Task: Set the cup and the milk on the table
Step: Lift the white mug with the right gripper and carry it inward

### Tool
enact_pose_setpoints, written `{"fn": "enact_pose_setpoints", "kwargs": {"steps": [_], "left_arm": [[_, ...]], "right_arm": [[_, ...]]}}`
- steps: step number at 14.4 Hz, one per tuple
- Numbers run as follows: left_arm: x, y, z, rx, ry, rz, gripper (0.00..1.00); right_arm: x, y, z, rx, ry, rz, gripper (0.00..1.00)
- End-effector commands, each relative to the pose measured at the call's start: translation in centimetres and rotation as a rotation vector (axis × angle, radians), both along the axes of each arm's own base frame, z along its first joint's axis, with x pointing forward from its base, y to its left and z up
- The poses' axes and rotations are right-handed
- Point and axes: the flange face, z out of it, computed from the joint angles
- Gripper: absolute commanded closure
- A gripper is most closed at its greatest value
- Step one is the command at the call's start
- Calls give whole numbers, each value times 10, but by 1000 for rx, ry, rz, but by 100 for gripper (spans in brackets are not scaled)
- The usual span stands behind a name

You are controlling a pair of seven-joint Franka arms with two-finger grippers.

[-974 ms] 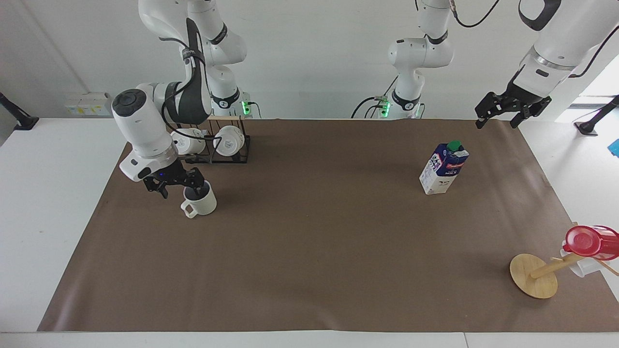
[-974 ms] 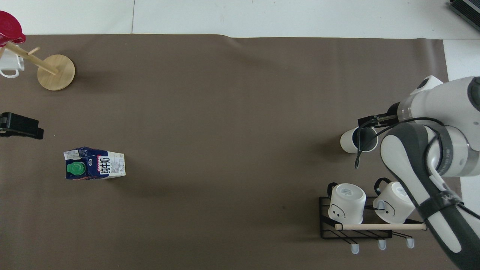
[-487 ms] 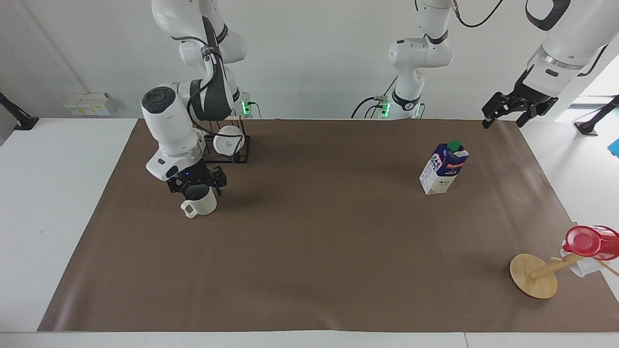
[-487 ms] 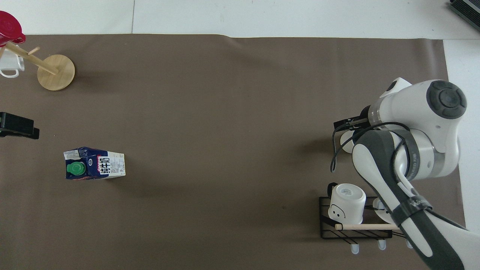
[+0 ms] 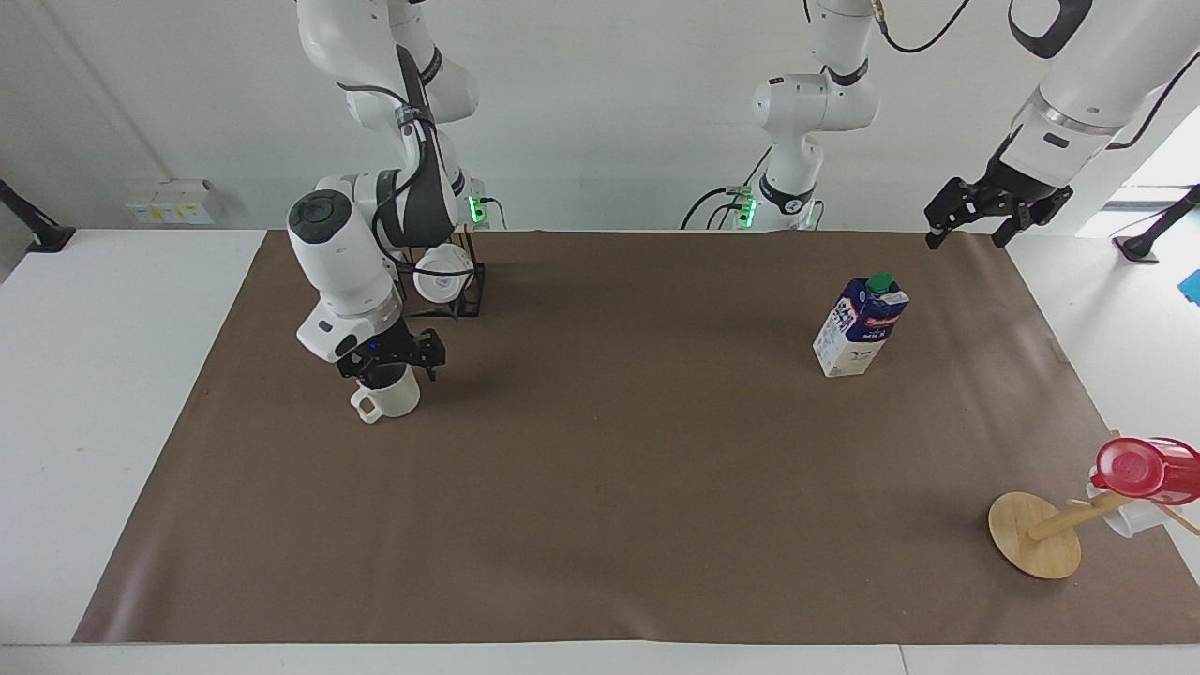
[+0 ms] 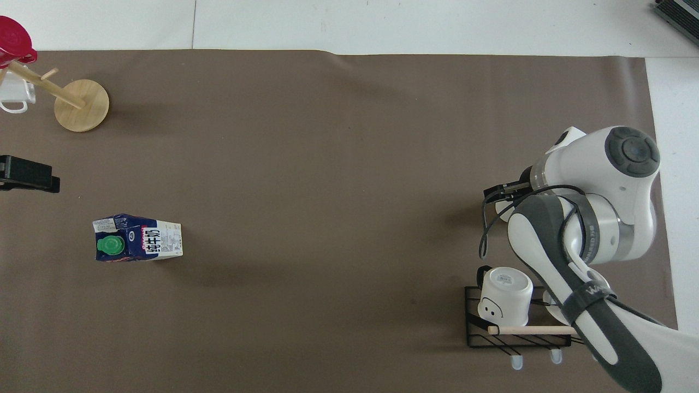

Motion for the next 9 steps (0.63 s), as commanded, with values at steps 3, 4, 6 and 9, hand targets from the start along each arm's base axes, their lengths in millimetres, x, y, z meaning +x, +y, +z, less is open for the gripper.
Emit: {"fn": "enact_pose_setpoints", "kwargs": {"steps": [3,4,6,9], "left_arm": [[0,-1,6,13,-19,10,0],[-1,0,6,13,-12,10,0],[-2,2,5,13,-6,13,0],[-2,5,5,13,-6,19,0]], "right_arm": [[4,-6,-20,13,-11,-9,0],[4,-6,-20,13,-11,-9,0],[4,-6,-20,13,-11,-8,18],[4,-4,-20,13,-11,-5,66]]}}
